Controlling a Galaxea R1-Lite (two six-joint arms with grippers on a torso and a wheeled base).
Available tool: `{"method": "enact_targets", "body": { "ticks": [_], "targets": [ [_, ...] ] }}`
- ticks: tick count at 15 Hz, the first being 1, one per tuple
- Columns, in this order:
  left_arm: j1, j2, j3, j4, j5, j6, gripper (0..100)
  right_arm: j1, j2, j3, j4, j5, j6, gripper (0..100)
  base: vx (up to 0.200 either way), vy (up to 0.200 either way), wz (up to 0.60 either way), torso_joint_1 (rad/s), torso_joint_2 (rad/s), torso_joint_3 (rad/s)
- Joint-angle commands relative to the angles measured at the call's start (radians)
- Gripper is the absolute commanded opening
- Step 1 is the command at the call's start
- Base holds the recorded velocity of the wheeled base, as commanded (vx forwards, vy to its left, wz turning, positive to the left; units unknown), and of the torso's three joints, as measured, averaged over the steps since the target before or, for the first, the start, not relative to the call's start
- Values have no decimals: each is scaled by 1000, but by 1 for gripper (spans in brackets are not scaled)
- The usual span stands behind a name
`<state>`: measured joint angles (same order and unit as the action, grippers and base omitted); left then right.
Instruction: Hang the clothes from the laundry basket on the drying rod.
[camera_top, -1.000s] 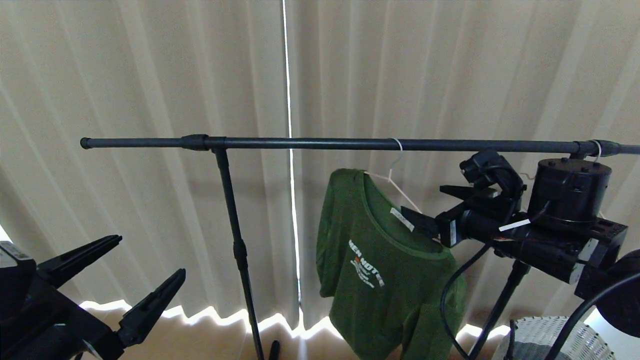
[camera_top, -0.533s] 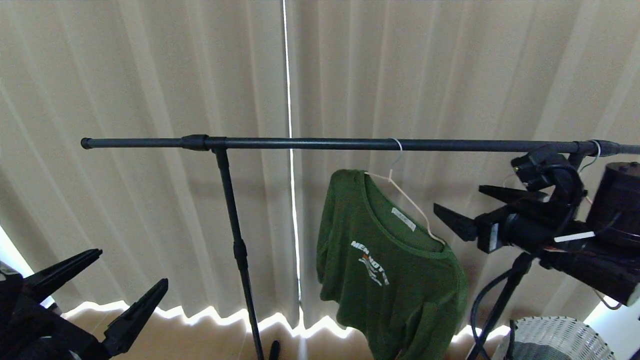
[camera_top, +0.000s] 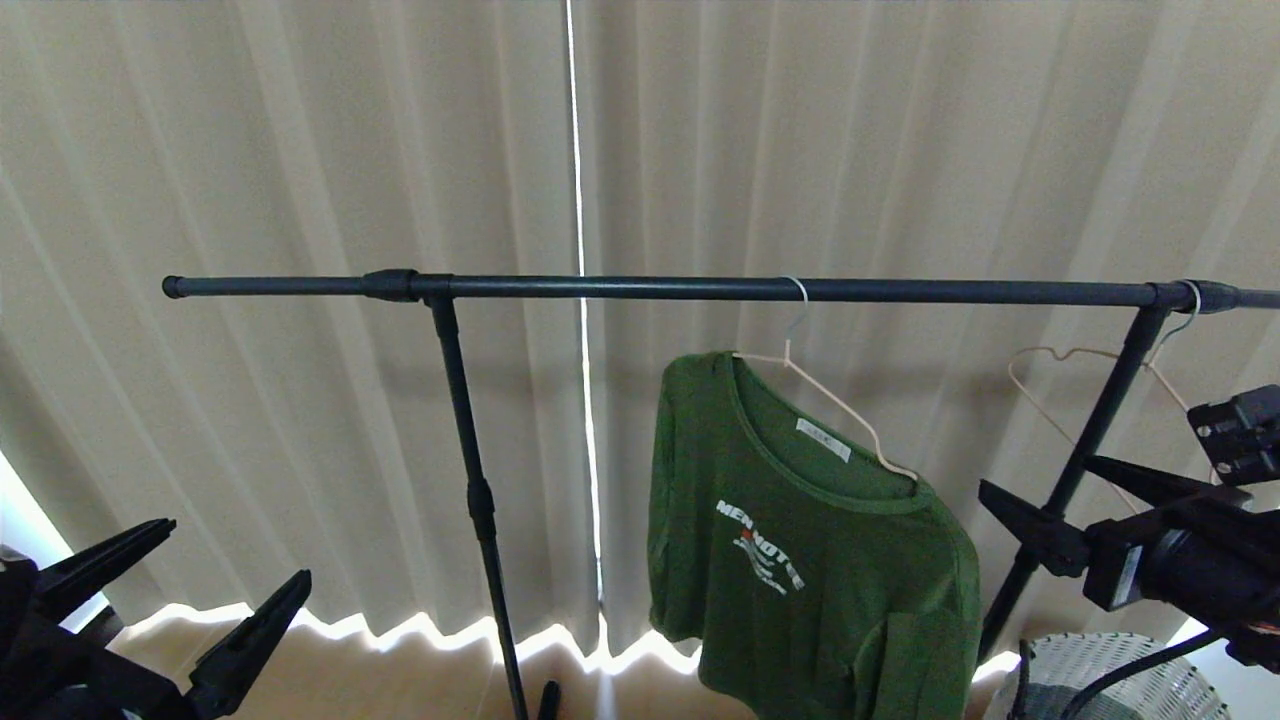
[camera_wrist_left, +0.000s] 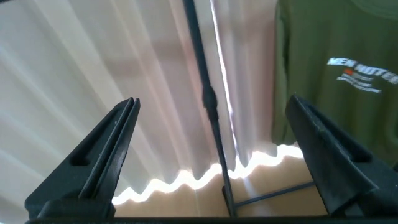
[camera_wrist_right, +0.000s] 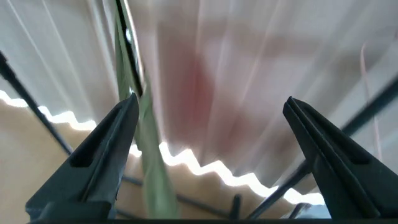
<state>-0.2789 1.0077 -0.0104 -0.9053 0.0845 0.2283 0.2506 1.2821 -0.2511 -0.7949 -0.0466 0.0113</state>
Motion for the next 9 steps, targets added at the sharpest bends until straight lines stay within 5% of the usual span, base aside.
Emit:
{"method": "enact_targets", "body": {
  "ticks": [1,6,9],
  "targets": [
    [37,-8,-3,0,-2,2,100,-1,-40,26,-1,1,9,100,0,0,0,0,0,0],
    [37,-11,9,2,-3,3,100,-7,-43,87,3,-68,-27,100,0,0,0,0,0,0],
    [30,-6,9,2,-3,5,100,-7,-37,115,8,-75,-74,100,-200,0,0,2,2,2]
  ]
}}
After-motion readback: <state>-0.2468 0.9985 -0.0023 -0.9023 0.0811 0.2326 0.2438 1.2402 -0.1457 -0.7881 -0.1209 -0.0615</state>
